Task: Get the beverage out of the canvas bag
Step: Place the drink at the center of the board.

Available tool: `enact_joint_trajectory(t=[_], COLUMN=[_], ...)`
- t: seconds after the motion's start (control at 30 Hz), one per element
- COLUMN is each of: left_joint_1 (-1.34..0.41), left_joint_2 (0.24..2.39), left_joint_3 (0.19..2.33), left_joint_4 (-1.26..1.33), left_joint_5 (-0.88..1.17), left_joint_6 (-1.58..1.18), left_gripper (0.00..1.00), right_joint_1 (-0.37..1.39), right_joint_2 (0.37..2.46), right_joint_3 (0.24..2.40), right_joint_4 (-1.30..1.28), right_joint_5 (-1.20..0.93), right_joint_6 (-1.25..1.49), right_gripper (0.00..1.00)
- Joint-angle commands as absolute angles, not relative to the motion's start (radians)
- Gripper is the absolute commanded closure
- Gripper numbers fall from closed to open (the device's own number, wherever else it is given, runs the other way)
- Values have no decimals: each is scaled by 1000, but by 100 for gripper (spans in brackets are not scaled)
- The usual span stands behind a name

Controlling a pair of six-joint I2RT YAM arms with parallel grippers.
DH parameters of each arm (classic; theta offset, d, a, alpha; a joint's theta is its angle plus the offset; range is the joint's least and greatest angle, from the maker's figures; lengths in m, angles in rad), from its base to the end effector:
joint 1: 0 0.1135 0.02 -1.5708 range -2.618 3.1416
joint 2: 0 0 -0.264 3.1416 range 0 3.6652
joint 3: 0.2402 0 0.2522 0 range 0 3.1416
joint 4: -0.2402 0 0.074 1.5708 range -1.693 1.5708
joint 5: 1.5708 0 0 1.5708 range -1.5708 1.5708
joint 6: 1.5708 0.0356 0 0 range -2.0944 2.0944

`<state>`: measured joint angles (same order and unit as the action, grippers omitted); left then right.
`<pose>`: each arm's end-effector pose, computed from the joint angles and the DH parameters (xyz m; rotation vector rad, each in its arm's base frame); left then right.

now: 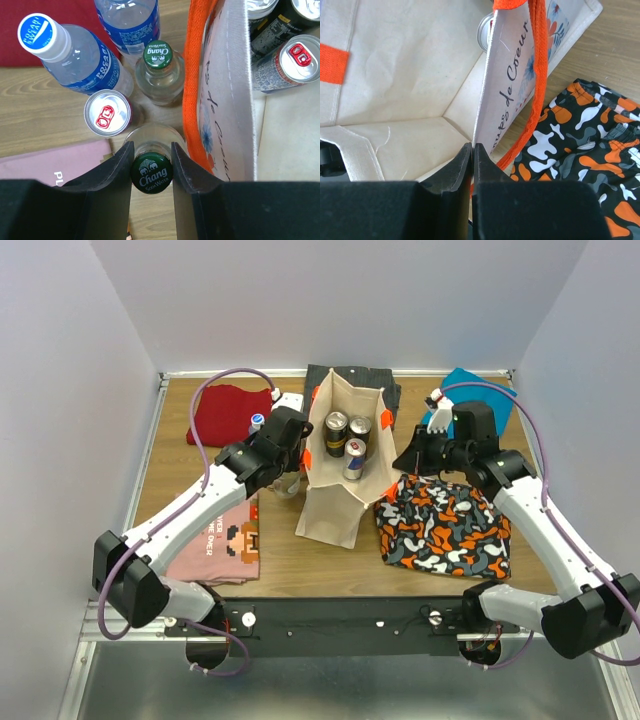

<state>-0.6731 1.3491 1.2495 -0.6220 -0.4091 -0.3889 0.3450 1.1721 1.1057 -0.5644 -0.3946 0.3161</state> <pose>0.2369 -0.1708 0.3359 0.1080 2.2215 -0.1109 0.2327 0.0982 0.3374 -0.2610 2.2467 0.7964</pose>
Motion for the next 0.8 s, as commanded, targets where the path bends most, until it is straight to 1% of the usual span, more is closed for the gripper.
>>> enact_joint_trajectory(t=[0.0,0.3,0.33,0.37,0.5,0.57,0.77], left_joint_1=[-669,-664,-664,-666,-664,-663,-661], left_joint_2=[1339,1373,1376,1377,1396,1402,1411], left_joint_3=[1264,1262,1259,1256,1253,1253,1250], left_joint_4=[-508,-496,-489,-486,-482,-480,-477], left_joint_5=[-414,-414,-414,-413,-403,-402,-402], left_joint_6=[-388,-380,-380,-382,-387,-388,-390], left_gripper=[100,100,100,100,100,100,100], right_joint_1=[347,347,347,347,347,347,347], right_joint_2=[1177,1198,1200,1201,1209,1213,1215], right_joint_3=[1167,1178,1181,1183,1195,1203,1206], right_joint_4=[-586,-598,-603,-609,-621,-629,-632], right_joint_5=[-362,-354,-353,-339,-319,-314,-301], right_joint_6=[290,278,272,270,253,249,242], right_gripper=[87,88,89,93,94,99,99])
